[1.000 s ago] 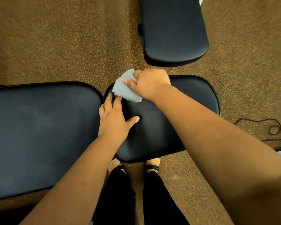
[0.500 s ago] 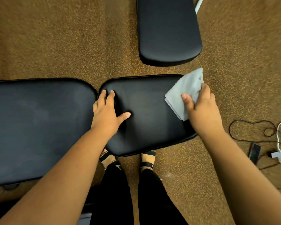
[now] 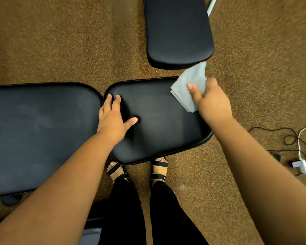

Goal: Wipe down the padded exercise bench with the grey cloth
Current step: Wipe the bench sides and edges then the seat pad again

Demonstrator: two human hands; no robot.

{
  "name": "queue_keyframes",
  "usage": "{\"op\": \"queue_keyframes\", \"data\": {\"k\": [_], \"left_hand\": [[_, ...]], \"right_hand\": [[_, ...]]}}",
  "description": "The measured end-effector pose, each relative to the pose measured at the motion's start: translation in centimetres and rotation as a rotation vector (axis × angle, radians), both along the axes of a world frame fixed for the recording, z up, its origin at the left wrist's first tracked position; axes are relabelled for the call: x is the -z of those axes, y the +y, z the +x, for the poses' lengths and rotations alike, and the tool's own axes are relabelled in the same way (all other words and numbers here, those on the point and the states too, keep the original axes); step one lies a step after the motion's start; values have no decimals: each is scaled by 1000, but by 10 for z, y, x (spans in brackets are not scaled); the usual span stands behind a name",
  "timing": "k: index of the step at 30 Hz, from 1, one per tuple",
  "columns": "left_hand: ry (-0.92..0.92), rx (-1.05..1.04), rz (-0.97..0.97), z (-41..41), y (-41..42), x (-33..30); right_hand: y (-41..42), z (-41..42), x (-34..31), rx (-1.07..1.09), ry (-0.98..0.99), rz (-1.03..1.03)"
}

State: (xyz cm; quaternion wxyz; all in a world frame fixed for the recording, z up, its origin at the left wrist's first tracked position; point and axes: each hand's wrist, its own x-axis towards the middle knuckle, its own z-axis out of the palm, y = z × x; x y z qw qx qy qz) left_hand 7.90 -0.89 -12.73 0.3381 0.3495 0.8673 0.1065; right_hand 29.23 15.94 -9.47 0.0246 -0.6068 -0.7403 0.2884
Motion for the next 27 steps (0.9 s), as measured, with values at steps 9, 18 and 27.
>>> {"op": "queue_keyframes", "data": {"k": [9, 18, 27], "left_hand": [[-10, -12, -3, -1, 0, 2], [-24, -14, -2, -1, 0, 5], [-31, -3, 37, -3, -5, 7]], "right_hand": [[-116, 28, 19, 395, 458, 101], [-60, 14, 8, 293, 46, 167], [-13, -61, 19, -536, -435, 416]]}}
